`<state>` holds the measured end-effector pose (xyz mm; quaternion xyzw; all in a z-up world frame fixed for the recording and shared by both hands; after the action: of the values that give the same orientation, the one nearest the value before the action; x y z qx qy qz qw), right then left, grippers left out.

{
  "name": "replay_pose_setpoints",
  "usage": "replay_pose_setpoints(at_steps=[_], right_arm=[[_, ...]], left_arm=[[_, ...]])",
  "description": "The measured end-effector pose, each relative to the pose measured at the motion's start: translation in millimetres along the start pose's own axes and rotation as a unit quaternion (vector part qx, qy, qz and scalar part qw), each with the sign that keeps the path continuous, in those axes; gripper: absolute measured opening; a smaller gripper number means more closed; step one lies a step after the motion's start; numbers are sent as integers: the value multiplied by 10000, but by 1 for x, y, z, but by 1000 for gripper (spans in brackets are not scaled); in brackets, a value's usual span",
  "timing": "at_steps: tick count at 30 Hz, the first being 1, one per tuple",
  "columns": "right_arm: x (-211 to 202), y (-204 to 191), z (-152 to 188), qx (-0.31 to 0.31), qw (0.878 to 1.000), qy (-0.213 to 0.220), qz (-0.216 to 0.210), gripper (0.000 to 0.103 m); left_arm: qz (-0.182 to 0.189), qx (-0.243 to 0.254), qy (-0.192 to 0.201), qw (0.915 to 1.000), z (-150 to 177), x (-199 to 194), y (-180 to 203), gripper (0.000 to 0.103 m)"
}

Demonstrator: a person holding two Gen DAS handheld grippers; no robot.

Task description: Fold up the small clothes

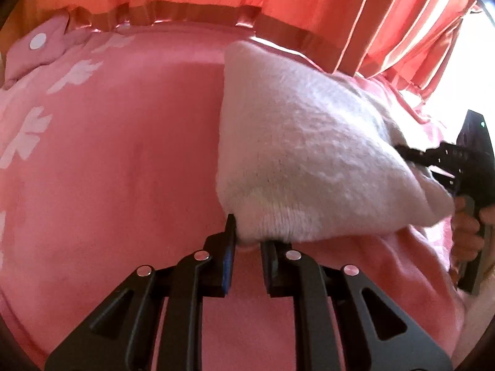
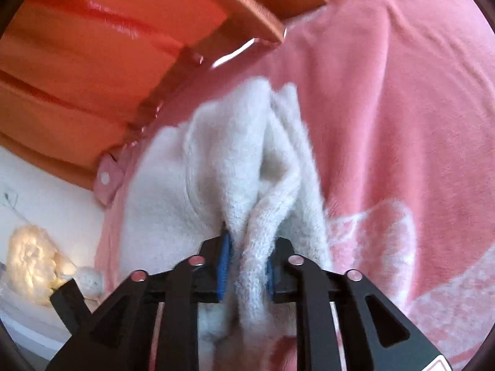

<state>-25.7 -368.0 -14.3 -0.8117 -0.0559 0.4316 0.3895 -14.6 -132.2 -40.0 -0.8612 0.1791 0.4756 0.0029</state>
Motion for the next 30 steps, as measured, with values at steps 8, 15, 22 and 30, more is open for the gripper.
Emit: replay_pose_setpoints(at_steps=[8,15,22,30], right_arm=[[11,-6,-41,-245,9993,124,264,58],[15,-61,-72,-1313,9910,175,207,12],[64,9,-52,-1450,9790,-422,1369,12],[-21,-28,-15,-939,9950,-242,247,51]], left_arm=[[716,-165,606,9955,-27,-64,14,52],[232,-120,412,9988,-44,-20,19,50],[-129,115,317,9993,-34,1,21,54],[-218,101,238,9994,-31,5,18,58]])
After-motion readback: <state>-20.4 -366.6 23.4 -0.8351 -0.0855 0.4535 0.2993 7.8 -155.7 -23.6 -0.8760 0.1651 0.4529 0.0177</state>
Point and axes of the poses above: each gripper's, at about its wrist camera, not at the fingertips, and x roughly the way its jaws point, y to its right, z to its underside, the point moved 9 cm from there along x, roughly the way its jaws point, and after that the axes turned 6 degrees about -z, right-handed, at the moved point
